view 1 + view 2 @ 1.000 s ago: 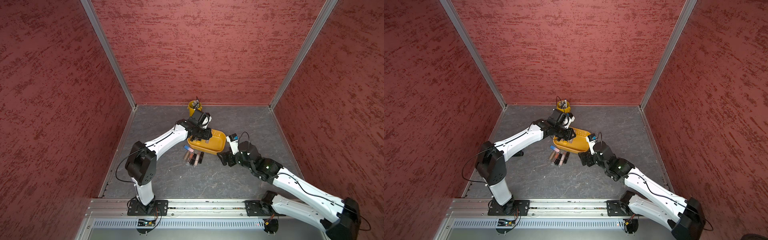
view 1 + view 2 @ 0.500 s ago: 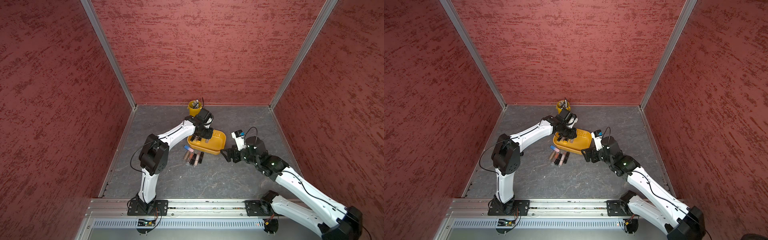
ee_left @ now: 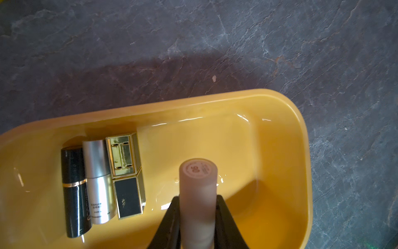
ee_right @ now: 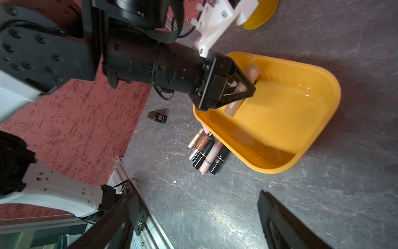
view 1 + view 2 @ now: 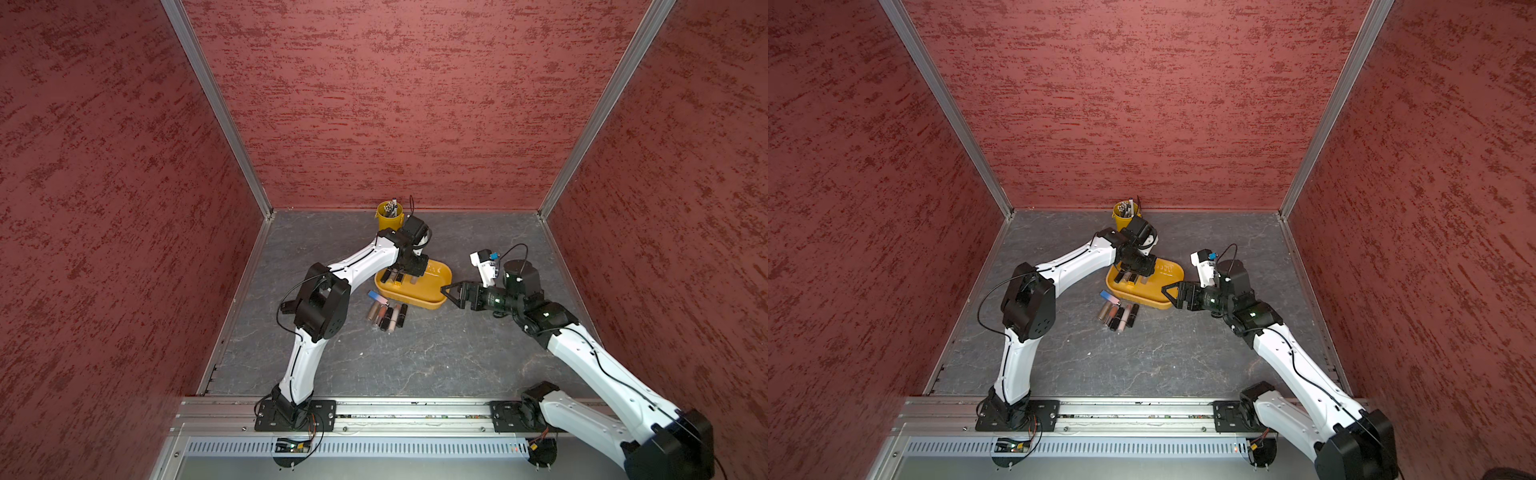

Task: Put the lipstick into the storage box
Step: Place the lipstick in the storage box.

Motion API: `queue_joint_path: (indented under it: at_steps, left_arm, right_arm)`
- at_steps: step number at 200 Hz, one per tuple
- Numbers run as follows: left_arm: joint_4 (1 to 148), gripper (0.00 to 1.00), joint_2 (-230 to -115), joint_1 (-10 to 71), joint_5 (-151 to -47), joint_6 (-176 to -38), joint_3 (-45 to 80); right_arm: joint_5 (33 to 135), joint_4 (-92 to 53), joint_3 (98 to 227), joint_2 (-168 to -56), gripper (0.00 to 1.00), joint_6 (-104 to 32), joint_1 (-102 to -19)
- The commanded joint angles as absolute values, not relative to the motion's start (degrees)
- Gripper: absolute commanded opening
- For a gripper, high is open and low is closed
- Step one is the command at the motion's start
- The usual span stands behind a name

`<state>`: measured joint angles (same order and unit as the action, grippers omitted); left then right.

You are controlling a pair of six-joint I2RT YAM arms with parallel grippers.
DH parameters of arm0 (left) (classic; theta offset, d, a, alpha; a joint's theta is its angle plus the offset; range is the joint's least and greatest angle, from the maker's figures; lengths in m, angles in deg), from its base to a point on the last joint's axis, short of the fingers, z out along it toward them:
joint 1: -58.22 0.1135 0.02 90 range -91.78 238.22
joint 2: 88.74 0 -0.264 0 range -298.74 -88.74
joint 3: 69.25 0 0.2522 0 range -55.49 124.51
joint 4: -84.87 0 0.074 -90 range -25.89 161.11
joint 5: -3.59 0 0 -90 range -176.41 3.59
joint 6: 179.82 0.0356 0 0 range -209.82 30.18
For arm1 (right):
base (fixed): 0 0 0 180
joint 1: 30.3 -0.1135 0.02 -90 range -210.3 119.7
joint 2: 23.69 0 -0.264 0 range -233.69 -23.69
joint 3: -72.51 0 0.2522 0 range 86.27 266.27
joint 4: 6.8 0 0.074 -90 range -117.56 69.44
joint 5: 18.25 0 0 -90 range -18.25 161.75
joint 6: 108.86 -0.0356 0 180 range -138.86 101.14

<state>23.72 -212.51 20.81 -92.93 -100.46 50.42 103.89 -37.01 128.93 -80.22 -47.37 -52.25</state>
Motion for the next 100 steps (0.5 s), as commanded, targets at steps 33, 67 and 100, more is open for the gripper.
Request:
queue_joint_path:
  at_steps: [33, 67, 100]
  left_arm:
    - [20.6, 0.1, -217.3, 20.6, -89.5, -99.8, 54.8]
    - [19.0, 0.1, -219.4, 20.8, -87.7, -99.6, 56.8]
    - [18.1, 0.1, -220.8, 20.8, -85.2, -99.2, 57.8]
  right_arm:
    - [109.1, -34.1, 128.4, -78.9, 0.91, -50.2, -50.2]
    - [109.9, -33.8, 127.9, -78.6, 0.91, -50.6, -49.3]
    - [110.2, -33.7, 127.4, -78.2, 0.91, -50.7, -48.8]
